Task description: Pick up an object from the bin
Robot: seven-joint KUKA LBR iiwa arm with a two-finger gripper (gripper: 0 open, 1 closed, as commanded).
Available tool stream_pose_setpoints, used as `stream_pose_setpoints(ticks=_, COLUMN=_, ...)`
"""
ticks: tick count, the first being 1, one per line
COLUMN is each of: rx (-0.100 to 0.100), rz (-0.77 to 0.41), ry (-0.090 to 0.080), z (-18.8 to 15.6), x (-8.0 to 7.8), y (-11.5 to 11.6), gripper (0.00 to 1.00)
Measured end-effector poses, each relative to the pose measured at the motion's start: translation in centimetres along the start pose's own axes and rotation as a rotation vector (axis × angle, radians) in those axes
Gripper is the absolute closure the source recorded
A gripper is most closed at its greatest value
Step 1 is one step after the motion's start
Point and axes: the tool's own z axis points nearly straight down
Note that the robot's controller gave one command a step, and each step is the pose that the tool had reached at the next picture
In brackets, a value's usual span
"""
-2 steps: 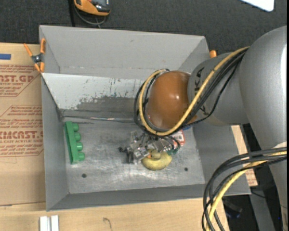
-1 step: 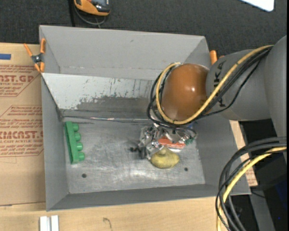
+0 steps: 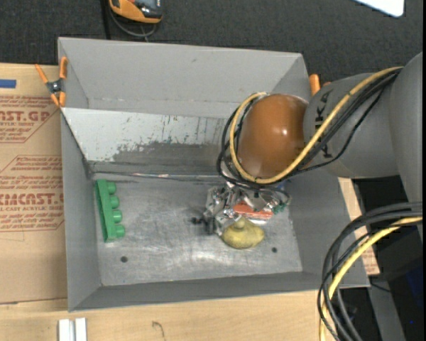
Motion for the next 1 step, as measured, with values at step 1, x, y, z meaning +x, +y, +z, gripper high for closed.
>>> stream_pose_setpoints(ticks=1, rx=0.011, rz=-0.02, ry=0.013, z=-14.08, x=0.92, y=0.26, gripper=1.0)
